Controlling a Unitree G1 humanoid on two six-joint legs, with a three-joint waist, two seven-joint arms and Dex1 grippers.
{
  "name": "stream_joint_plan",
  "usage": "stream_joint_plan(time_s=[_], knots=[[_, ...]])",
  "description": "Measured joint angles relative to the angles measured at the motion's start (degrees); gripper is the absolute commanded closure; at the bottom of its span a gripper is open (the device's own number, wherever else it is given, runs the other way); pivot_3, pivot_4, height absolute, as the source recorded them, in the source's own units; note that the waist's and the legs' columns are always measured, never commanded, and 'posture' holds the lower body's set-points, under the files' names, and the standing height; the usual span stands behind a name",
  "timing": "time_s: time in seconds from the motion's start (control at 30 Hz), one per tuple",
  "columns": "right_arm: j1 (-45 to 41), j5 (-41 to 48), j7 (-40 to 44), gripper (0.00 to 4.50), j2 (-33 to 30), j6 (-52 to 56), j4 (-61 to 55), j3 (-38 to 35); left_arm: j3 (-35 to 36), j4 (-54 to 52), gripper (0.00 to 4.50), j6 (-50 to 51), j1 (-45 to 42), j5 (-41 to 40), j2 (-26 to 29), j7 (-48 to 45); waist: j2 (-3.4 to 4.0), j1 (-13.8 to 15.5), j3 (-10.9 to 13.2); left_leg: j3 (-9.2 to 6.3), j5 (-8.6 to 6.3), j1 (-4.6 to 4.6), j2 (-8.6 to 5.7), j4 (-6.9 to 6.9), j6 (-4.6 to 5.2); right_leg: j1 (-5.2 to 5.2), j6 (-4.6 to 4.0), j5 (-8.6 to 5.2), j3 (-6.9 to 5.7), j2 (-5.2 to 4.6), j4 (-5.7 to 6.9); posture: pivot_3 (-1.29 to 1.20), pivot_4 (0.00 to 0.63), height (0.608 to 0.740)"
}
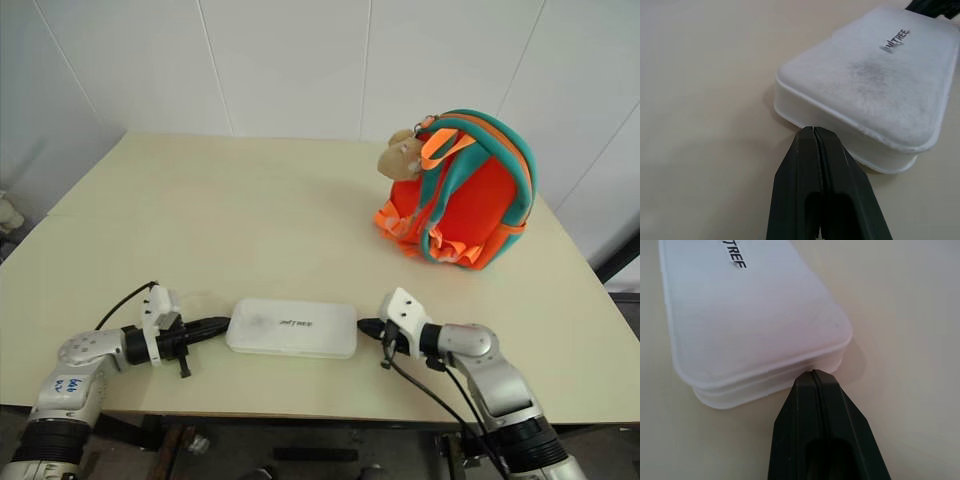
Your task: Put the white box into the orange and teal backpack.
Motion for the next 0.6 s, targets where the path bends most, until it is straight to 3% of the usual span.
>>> stream_joint_plan(time_s=[0.4,0.5,0.6], knots=[[-0.03,-0.16,1.54,4.5,-2.21,-1.03,1.97,-2.29,-2.01,0.23,4.47,0.27,-1.57,0.17,-3.1,1.17,0.0,-0.11,0.0,0.0,0.0,0.01,0.0,0.04,0.0,0.01,0.03,0.02,0.01,0.0,0.0,0.0,0.15,0.74],[-0.04,-0.34,0.54,3.96,-2.13,-2.49,2.92,-2.9,-2.15,0.01,3.9,1.9,-1.84,0.06,-2.91,1.43,-0.01,-0.11,0.0,0.0,0.0,0.01,0.0,0.06,0.0,0.03,0.03,0.02,0.0,0.0,0.0,0.0,0.15,0.74],[-0.14,-0.43,0.49,2.97,-2.37,-5.04,4.22,-3.67,-2.25,-0.74,2.98,3.45,-1.83,0.06,-1.99,2.03,0.0,-0.12,0.0,0.0,0.0,0.01,0.0,0.06,0.0,0.03,0.04,0.02,0.01,0.0,0.0,0.0,0.15,0.74]])
